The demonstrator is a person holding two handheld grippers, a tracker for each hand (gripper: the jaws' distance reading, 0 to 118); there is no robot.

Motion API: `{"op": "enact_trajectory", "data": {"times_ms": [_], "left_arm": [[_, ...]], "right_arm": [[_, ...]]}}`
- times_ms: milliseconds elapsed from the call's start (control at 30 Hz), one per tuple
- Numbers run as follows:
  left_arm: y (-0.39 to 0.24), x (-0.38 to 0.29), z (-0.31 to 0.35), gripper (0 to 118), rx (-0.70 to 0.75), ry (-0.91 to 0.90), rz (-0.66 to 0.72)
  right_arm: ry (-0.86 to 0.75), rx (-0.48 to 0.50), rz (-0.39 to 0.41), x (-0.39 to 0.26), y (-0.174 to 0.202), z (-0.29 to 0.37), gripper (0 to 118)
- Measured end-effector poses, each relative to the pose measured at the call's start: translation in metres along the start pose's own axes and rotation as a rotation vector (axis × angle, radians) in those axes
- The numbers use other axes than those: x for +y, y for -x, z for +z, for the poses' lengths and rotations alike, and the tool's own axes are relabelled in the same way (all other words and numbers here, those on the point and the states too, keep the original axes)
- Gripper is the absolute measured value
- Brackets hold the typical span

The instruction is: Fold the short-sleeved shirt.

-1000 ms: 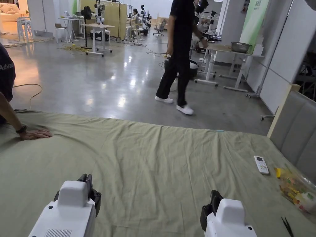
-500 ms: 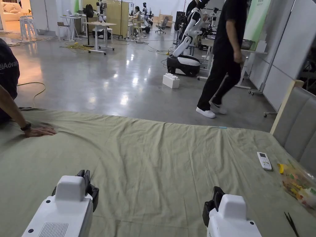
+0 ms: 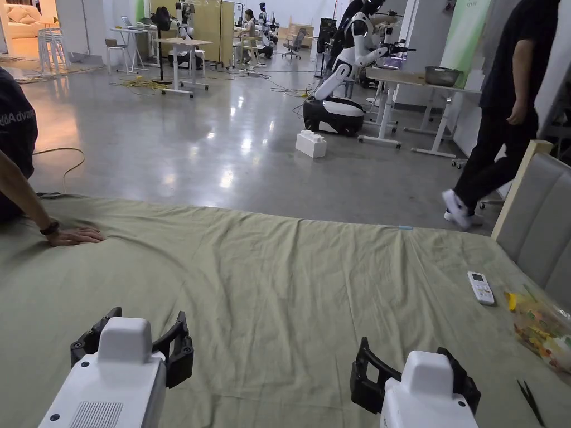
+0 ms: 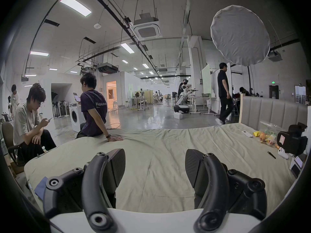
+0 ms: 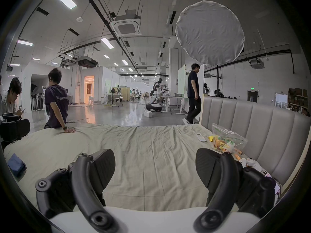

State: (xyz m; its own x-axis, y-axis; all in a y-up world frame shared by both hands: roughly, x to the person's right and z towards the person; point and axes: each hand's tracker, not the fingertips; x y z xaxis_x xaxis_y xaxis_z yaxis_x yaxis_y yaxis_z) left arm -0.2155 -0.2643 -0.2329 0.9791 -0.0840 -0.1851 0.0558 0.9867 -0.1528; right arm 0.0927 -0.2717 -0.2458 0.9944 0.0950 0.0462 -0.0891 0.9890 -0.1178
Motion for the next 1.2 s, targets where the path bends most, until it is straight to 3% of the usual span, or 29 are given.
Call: {"op": "enact_trajectory", "data": {"times_ms": [100,433,500,733,867,1000,1100,1200], "left_arm": [[-0.001,-0.002,0.0,84,0.004,0.006,-0.024],[0.003,-0.007,0.004,86,-0.032,0.016,-0.017],[0.004,-0.006,0.004,86,-0.038,0.013,0.002],[0.005,-0.004,0.0,88,-0.024,0.01,0.011],[0.008,0.0,-0.002,95,-0.01,0.0,0.028],[0.01,0.002,-0.003,95,-0.021,-0.004,0.037],[0.009,-0.003,-0.002,98,-0.009,0.006,0.025],[0.01,-0.005,-0.003,100,-0.009,0.026,0.033]], "right_arm": [[0.006,0.008,-0.007,-0.002,-0.002,0.0,111],[0.001,0.027,-0.022,-0.006,-0.009,0.004,118],[0.012,0.021,-0.057,-0.003,-0.01,0.003,118],[-0.011,0.045,-0.066,0.008,-0.007,0.001,118],[0.002,0.036,-0.069,0.013,-0.002,-0.003,118],[0.023,0.03,-0.112,0.021,0.0,-0.005,118],[0.081,0.044,-0.198,0.026,-0.001,-0.007,118],[0.084,0.048,-0.2,0.034,-0.001,-0.007,118]]}}
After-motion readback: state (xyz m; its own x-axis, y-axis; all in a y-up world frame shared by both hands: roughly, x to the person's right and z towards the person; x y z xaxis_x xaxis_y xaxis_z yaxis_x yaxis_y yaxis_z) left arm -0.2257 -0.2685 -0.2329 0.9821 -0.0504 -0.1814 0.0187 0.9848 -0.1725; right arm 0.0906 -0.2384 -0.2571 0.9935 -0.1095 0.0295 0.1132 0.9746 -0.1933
